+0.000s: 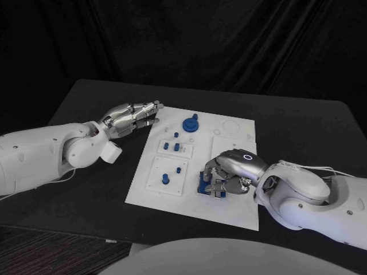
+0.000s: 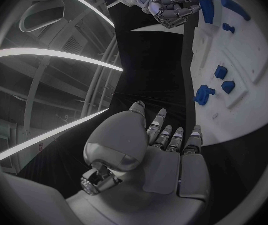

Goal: Assemble the parts on the task board

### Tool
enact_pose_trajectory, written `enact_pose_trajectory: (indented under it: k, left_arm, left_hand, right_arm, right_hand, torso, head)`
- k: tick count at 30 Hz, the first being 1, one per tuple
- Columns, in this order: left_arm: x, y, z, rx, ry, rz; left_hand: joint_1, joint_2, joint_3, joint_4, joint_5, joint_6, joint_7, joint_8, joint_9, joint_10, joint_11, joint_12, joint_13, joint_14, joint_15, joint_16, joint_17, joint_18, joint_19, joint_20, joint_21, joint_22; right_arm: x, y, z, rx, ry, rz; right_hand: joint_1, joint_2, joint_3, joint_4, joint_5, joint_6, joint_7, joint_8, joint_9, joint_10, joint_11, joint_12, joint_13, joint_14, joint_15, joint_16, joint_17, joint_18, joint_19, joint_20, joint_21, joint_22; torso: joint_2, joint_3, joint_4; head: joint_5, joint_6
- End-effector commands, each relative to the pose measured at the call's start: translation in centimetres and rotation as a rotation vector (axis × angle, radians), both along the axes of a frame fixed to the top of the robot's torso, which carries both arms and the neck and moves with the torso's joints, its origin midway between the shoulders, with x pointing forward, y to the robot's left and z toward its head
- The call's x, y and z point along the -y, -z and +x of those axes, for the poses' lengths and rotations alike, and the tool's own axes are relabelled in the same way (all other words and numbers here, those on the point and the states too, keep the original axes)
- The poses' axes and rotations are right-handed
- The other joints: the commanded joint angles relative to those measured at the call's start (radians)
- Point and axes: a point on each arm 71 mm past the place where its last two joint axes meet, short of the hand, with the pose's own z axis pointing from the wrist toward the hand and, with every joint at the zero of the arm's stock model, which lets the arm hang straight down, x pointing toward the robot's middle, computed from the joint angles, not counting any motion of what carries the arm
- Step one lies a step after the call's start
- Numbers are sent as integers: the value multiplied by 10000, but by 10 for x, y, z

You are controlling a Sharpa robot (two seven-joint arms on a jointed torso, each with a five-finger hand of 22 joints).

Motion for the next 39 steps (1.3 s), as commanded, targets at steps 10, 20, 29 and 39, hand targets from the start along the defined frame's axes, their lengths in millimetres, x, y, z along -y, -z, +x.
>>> enact_pose_trajectory:
  k: [10,20,29,39]
  left_arm:
    - [2,-1,-1,2,68,-178]
    - [1,-1,-1,-1,65,-174]
    - [0,-1,-1,11,19,-157]
    - [0,-1,-1,45,-28,-147]
  left_hand:
    - [120,6,66,12,47,89,-9,53,16,20,-2,51,10,-4,58,-37,-9,114,60,-2,66,10]
    - [120,6,66,12,47,89,-9,53,16,20,-2,51,10,-4,58,-37,-9,114,60,-2,66,10]
    - [120,6,66,12,47,89,-9,53,16,20,-2,51,10,-4,58,-37,-9,114,60,-2,66,10]
    - [128,-4,88,-5,59,162,-5,79,25,36,2,60,14,-4,53,-37,-9,114,71,1,72,16]
  right_arm:
    - [-3,6,0,-178,-58,-211]
    - [1,4,-1,-33,9,49]
    - [21,-19,4,-6,875,1313]
    - [52,-32,27,-1828,2158,-868]
  right_hand:
    - [304,-86,-109,-210,-178,-183,34,410,254,1040,-29,25,2633,1057,39,27,2634,138,-94,20,-130,1624]
    - [-734,-957,-880,796,-722,-839,31,1453,1011,1040,-35,25,2633,1057,33,27,2634,135,-93,4,-118,1628]
    - [-3687,216,-2055,784,-696,-1093,43,1753,1221,1040,-25,25,2633,1057,28,27,2634,66,83,-5,244,1722]
    - [-2503,1025,-2090,685,2991,-369,102,574,507,1040,111,25,2633,1057,142,27,2634,15,212,95,558,1792]
  torso:
    - [10,0,-4]
    - [-2,4,-4]
    - [-20,1,-2]
    - [-30,-10,4]
  head:
    - [13,-1]
    - [35,-1]
    - [39,-1]
    - [13,-1]
